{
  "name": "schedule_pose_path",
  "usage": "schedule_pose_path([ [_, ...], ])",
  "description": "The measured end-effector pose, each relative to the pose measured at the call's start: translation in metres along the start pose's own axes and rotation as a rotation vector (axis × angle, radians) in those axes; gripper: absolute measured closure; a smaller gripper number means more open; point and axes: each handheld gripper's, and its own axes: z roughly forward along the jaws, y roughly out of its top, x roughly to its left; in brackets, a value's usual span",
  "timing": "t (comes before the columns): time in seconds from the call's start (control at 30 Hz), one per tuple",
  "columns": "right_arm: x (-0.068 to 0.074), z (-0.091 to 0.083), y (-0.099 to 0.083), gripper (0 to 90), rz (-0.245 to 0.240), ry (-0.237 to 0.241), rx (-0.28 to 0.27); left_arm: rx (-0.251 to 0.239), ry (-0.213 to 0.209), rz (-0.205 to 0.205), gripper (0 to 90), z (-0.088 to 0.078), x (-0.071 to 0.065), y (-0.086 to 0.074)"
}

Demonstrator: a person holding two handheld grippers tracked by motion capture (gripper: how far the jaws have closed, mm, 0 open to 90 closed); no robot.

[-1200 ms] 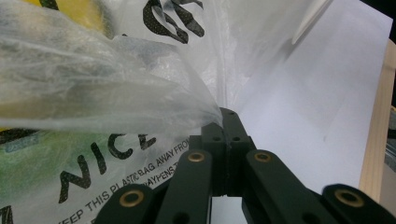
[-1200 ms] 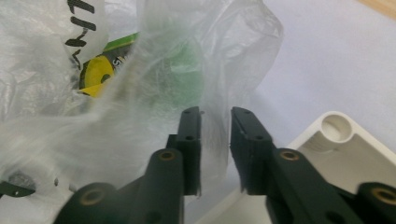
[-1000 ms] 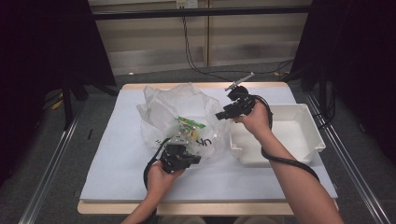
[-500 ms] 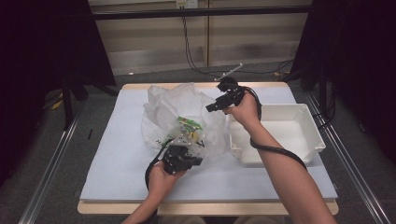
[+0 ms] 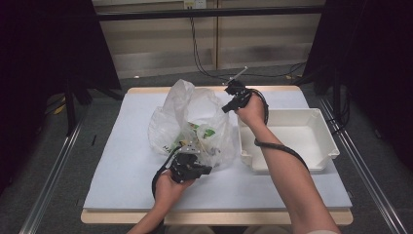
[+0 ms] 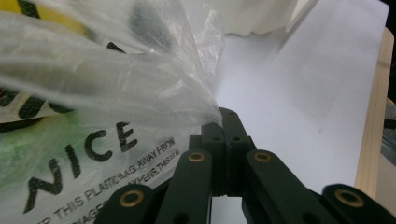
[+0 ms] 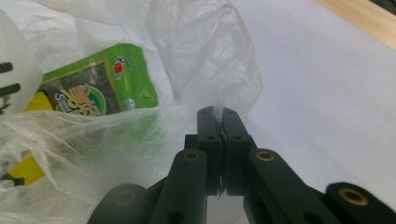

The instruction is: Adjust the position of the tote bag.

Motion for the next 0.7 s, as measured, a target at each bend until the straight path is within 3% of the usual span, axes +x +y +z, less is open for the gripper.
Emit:
schedule_pose_path([
  [0.27,-0.004,0.008,-0.004,87.4,-0.022,-0.043,0.024,-0.006,0.004,-0.006,90.0,-0.001,0.004,0.000],
  [0.47,-0.004,0.000,-0.006,61.6,-0.015,-0.057,-0.014,-0.001,0.005,0.000,90.0,0.000,0.003,0.001],
  [0.7,-0.001,-0.025,-0.008,43.9,-0.004,-0.092,-0.062,-0.018,0.009,-0.012,90.0,0.002,0.004,0.000],
])
